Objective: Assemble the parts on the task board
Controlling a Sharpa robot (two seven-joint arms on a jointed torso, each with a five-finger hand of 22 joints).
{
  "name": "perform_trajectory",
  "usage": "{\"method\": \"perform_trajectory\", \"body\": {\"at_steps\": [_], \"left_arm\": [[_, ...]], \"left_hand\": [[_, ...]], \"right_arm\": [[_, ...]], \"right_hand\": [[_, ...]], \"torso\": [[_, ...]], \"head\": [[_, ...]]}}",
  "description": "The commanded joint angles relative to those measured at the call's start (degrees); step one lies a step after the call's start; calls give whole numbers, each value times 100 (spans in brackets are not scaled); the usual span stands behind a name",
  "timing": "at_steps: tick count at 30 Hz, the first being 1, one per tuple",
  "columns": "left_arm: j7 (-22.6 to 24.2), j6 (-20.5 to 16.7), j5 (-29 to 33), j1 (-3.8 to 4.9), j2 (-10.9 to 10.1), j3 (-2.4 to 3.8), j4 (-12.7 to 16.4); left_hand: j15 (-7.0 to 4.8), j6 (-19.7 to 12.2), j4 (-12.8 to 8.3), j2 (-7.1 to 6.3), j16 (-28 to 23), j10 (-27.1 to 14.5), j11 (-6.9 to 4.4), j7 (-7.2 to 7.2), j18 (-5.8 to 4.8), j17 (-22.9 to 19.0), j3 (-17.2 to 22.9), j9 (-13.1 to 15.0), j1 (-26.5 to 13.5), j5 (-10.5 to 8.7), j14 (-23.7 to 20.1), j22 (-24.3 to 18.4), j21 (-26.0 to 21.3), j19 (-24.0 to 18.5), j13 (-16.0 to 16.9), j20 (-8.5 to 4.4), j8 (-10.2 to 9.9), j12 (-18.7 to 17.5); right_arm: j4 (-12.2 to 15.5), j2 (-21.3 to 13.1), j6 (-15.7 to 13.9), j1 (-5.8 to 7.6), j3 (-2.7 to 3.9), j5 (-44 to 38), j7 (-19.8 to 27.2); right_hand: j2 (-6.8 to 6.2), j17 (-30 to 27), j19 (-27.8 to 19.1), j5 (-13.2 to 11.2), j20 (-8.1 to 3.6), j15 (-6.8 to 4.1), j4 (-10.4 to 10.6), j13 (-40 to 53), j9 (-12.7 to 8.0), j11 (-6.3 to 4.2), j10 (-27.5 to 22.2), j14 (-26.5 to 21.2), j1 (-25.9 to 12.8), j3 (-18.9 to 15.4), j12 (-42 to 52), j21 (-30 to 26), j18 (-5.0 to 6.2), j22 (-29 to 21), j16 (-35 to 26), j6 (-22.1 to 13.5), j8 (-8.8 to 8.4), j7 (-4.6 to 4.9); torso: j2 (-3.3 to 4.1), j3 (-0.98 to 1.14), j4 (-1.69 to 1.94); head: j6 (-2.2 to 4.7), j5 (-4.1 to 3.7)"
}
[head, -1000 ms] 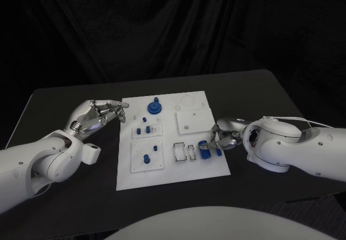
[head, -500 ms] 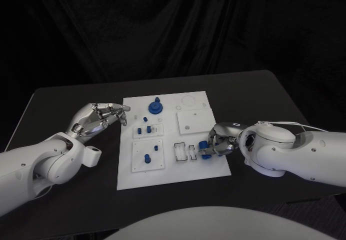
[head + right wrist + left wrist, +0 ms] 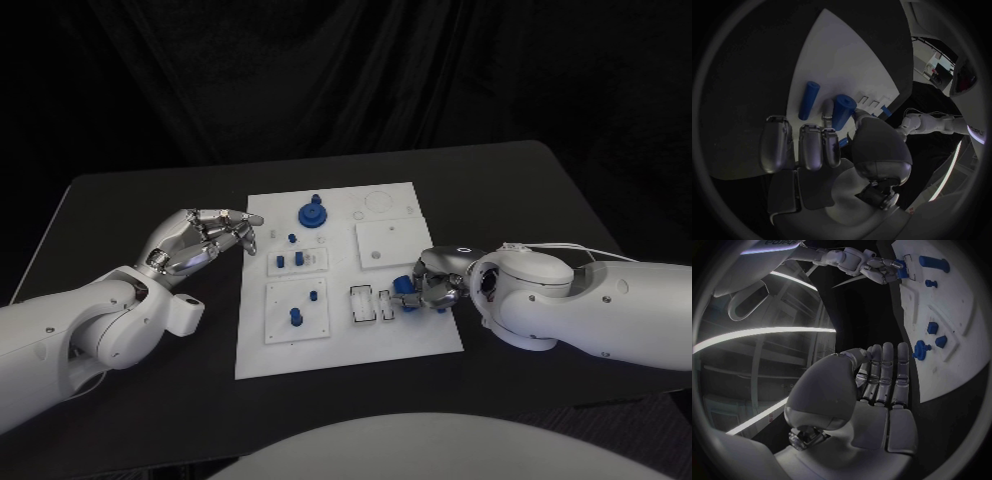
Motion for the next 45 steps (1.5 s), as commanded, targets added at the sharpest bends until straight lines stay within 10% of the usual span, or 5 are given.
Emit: {"method": "perform_trajectory", "body": {"at_steps": [1,8,17,27,45], "left_arm": [[-20,115,40,-23,7,4,9],[-74,140,41,-54,-4,4,15],[-125,150,41,-68,-13,4,10],[-157,155,41,-76,-16,4,5],[-185,164,41,-83,-24,4,23]], "left_hand": [[21,-35,-2,22,-33,-1,36,-1,16,-10,-32,-7,54,22,-39,-10,-31,-56,-13,4,21,-17],[26,-40,6,33,-46,-5,41,1,15,-32,-30,-7,60,24,-49,-14,-47,-66,-40,7,26,-33],[29,-42,9,37,-54,-7,44,2,14,-46,-30,-7,63,25,-56,-17,-57,-72,-56,9,30,-43],[33,-44,14,41,-63,-7,47,3,12,-60,-29,-7,66,26,-63,-20,-67,-78,-72,11,33,-52],[34,-45,16,43,-67,-7,48,3,12,-67,-29,-7,69,27,-67,-21,-73,-81,-80,12,35,-56]], "right_arm": [[-36,28,244,-46,-22,-52,-214],[-28,39,47,-51,-21,221,-5],[106,-21,-870,-52,-20,986,684],[275,-48,-1369,-51,-19,1846,1091],[69,290,-644,-52,-19,2418,909]], "right_hand": [[51,472,247,385,-37,-52,-7,1509,-64,-51,608,391,57,76,15,8,-51,1108,-32,-49,-38,-21],[-271,526,231,2756,-75,-96,-26,1509,36,-105,608,406,505,721,15,3,-45,1101,-15,-13,83,-74],[-516,580,282,4121,-155,-182,-48,1509,387,-203,608,428,510,1261,15,204,-82,1152,23,66,464,-175],[-570,581,281,3984,-166,-187,-67,1509,509,-207,608,429,480,1311,15,211,-82,1149,27,-29,542,-174],[-488,458,239,3131,-134,-150,-43,1509,623,-161,608,403,288,1285,15,114,-59,1113,-52,-211,527,-129]], "torso": [[1,1,1],[1,-3,3],[-5,-3,2],[-4,-2,-3],[-3,-6,0]], "head": [[1,3],[1,35],[1,91],[1,172],[1,253]]}}
